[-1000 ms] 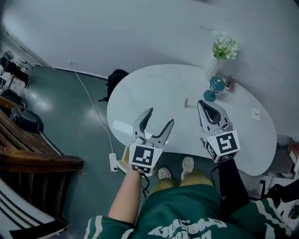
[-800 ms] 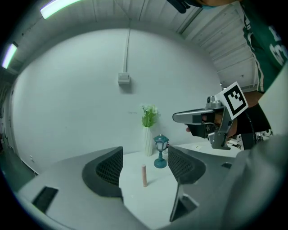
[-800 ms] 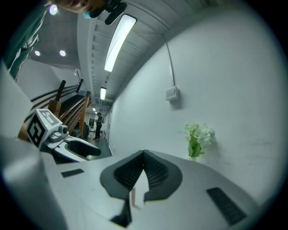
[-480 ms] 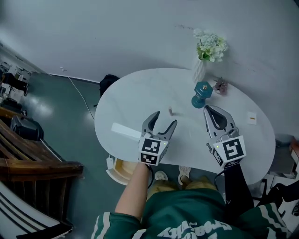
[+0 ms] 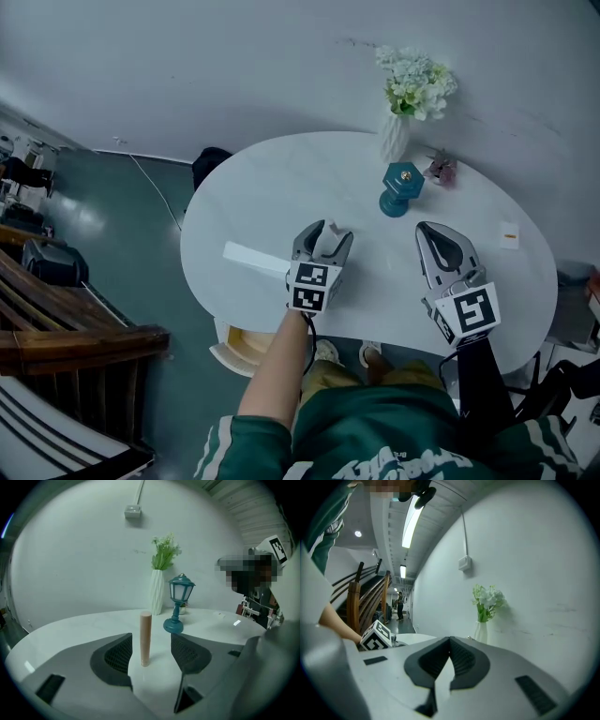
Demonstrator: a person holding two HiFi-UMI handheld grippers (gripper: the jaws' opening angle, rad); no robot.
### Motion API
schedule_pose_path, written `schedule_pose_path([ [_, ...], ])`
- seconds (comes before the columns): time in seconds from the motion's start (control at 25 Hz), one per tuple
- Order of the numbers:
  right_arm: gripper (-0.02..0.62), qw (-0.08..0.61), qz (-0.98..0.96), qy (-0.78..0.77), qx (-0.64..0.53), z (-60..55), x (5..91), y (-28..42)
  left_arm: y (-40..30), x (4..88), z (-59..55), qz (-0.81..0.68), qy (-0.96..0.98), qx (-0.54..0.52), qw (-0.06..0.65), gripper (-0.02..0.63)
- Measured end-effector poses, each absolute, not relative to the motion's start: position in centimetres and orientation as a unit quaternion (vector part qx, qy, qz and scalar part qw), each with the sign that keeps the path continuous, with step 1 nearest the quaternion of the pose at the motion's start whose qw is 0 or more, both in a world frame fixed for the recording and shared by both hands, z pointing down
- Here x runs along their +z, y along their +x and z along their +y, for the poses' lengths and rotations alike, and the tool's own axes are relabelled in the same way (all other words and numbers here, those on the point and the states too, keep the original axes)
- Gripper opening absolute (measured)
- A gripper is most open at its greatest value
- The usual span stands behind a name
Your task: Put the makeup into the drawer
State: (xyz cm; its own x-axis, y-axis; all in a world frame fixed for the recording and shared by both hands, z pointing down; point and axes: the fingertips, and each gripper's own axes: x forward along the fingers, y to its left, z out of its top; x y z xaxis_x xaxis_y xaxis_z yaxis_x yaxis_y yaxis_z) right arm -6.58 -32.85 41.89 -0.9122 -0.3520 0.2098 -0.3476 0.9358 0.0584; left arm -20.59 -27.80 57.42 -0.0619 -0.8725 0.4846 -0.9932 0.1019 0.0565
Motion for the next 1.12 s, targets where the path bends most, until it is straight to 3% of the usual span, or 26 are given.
schedule_pose_path([
  [0.04,0.005,0.110,-0.978,0.178,-0.011,-32.9,42.0,-6.4,-20.8,57.6,-28.0,-0.718,0.648,0.150,0.203,0.253],
  [0.08,0.005,0.111,-0.978,0.177,-0.012,-32.9,42.0,-6.2,-21.1,57.8,-28.1,-0.725,0.641,0.154,0.199,0.188],
  [0.12,0.005,0.112,-0.978,0.177,-0.014,-33.0,42.1,-6.0,-21.3,57.8,-28.2,-0.731,0.634,0.159,0.194,0.067],
  [0.4,0.005,0.107,-0.978,0.176,-0.022,-33.0,41.4,-5.7,-20.8,56.9,-27.1,-0.740,0.623,0.167,0.192,0.064],
  [1.12,0.005,0.048,-0.994,0.090,-0.050,-26.9,35.7,-12.5,-22.8,42.8,-17.5,-0.794,0.573,0.154,0.128,0.064],
])
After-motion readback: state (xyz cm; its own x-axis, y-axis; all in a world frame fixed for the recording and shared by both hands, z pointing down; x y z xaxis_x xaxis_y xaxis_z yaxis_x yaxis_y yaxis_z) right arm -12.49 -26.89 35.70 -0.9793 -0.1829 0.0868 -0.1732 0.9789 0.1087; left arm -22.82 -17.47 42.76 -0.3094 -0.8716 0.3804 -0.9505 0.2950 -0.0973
